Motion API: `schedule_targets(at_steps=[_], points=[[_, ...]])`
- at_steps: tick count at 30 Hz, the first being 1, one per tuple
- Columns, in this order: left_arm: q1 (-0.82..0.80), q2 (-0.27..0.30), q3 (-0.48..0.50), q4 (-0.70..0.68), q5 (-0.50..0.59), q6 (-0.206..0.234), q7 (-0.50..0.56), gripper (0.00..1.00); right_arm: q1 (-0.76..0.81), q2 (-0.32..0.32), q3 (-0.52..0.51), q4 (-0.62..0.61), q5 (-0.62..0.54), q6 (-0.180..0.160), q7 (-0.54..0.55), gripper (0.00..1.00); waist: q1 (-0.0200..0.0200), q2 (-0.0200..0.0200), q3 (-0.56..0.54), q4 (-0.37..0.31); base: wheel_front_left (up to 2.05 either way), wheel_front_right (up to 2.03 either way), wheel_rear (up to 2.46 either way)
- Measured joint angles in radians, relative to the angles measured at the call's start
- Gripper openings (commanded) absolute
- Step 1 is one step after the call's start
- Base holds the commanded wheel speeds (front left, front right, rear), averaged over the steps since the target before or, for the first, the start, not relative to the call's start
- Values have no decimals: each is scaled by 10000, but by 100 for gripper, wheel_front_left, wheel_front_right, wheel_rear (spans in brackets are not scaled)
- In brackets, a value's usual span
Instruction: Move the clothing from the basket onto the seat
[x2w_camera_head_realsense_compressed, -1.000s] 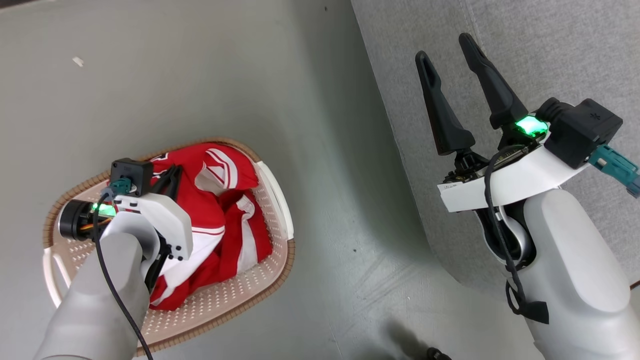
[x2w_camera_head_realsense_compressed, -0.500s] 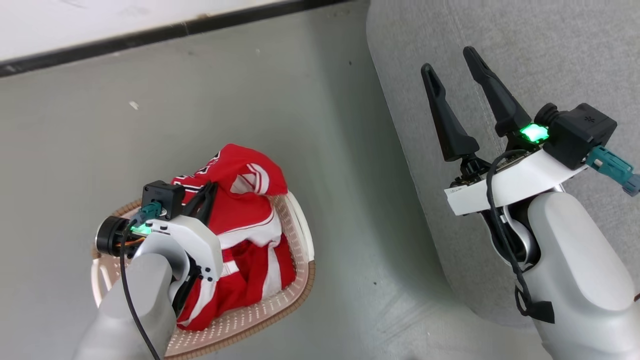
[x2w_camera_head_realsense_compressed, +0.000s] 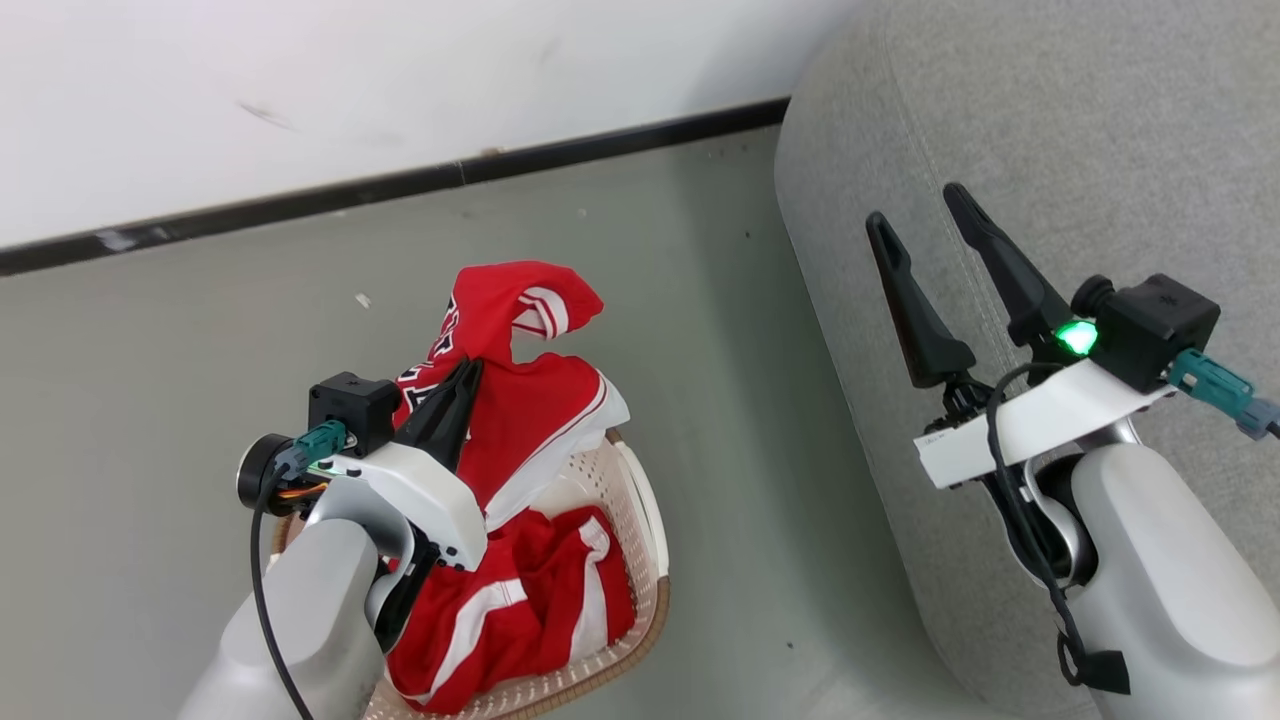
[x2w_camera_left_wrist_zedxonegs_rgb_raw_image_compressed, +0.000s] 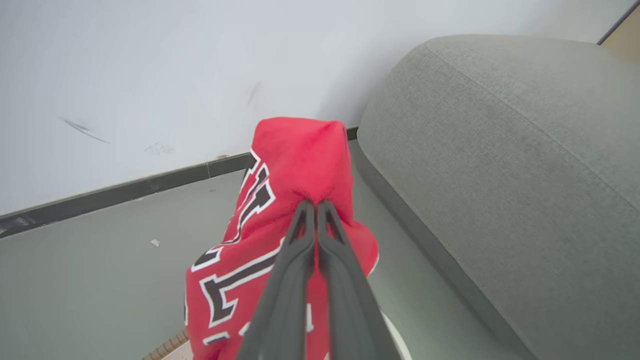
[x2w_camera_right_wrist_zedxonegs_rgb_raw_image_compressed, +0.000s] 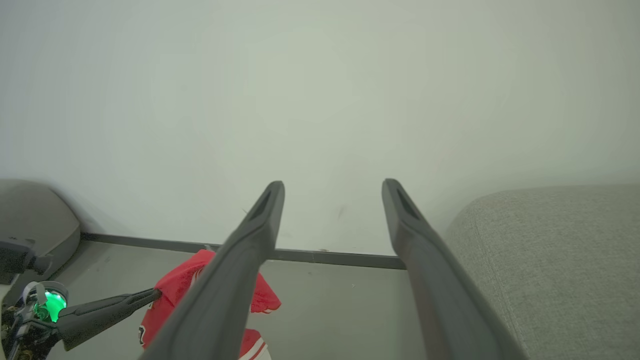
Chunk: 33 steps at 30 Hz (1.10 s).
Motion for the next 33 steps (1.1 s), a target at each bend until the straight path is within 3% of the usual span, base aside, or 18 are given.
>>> schedule_targets(at_steps=[18,33], points=[[504,364,-148,-2443,-604,0,-2,0,1212,-470,487,370,456,0,2,100,0,0,-1933,665,0,0,0],[502,516,-362,-3448,-857,-2,226,0,2035,-844,1438,642,905,0,2,100,-1,0,-3075,1024,0,0,0]])
